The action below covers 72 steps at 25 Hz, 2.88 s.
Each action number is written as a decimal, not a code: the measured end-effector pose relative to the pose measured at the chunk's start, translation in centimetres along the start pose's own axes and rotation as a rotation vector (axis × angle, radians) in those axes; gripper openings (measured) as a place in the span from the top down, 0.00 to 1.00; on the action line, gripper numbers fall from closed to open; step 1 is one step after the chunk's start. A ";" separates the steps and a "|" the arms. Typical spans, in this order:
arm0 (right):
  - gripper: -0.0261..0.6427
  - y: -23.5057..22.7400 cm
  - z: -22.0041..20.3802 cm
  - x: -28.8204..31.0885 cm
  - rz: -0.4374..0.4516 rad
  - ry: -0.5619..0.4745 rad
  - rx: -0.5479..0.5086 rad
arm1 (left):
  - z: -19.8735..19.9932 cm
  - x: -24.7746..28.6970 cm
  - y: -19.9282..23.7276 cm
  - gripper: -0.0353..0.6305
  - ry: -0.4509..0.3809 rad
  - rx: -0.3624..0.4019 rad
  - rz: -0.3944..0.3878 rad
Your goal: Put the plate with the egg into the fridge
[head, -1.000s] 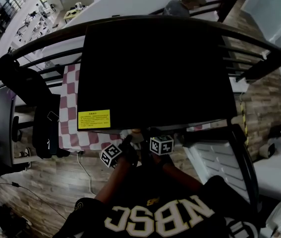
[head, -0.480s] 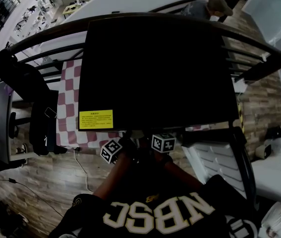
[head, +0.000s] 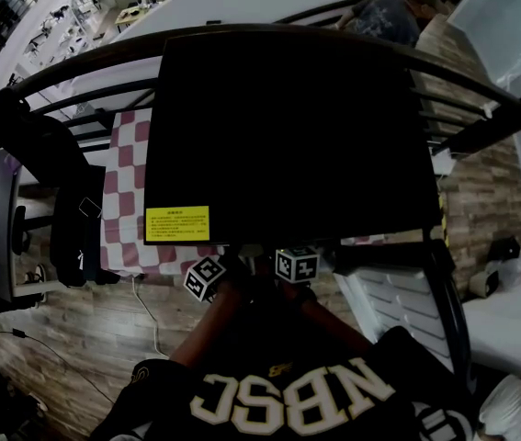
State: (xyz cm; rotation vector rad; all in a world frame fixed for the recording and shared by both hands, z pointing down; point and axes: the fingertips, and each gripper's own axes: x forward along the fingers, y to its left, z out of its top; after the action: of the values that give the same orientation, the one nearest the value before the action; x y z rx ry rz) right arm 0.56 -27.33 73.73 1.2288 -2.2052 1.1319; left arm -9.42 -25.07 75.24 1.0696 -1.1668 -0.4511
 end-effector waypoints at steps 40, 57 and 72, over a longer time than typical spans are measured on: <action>0.65 1.7 -7.4 -4.4 0.073 -0.085 0.227 | -4.6 -4.5 0.8 0.73 0.222 0.575 -0.074; 0.76 2.2 -6.2 -1.8 0.211 -0.086 0.433 | -4.4 -2.5 1.3 0.85 0.190 0.325 -0.094; 0.86 1.7 -3.9 -0.9 0.216 -0.095 0.460 | -3.5 -1.2 -0.3 0.89 0.158 0.247 -0.111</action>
State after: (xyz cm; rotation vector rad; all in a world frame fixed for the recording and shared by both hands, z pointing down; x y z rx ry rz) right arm -0.59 -23.24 74.72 1.2539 -2.2637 1.7774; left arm -6.68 -22.71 74.35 1.3642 -1.0445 -0.3070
